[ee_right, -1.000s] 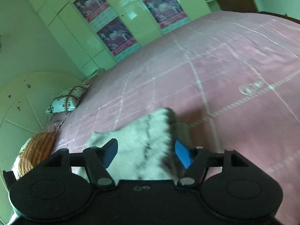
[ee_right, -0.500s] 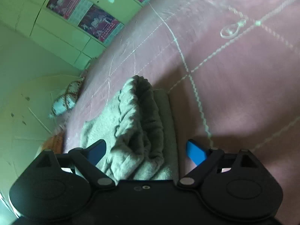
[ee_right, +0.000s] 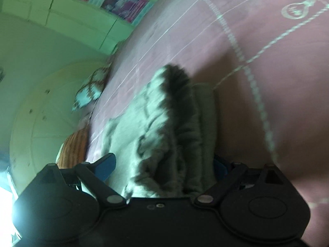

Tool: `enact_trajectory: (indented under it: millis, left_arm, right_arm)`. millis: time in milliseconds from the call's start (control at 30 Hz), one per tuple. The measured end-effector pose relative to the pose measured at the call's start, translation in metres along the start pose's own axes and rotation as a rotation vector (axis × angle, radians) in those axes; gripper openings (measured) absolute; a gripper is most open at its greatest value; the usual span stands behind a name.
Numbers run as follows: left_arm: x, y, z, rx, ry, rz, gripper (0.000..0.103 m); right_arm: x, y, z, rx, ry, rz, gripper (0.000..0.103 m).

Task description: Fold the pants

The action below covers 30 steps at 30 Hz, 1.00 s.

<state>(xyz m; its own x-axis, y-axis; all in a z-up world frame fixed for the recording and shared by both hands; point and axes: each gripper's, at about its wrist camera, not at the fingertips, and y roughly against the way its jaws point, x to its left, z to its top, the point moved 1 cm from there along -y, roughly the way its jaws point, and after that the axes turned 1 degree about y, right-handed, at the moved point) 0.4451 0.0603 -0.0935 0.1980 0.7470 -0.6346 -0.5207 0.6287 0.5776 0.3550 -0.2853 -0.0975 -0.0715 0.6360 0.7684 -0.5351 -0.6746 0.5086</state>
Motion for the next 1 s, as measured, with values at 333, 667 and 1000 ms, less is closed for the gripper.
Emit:
enact_trajectory:
  millis: [333, 667, 1000]
  left_arm:
    - [0.029, 0.001, -0.001, -0.067, 0.210, -0.050, 0.032]
    - [0.025, 0.028, 0.011, -0.171, 0.223, -0.187, 0.024]
    - [0.051, 0.030, 0.130, -0.290, 0.161, -0.152, 0.024]
  right_arm:
    - [0.009, -0.009, 0.014, 0.036, 0.049, -0.055, 0.043]
    - [0.068, 0.004, 0.035, 0.001, 0.228, 0.055, 0.039]
    - [0.097, -0.056, 0.124, -0.053, 0.240, 0.122, 0.036]
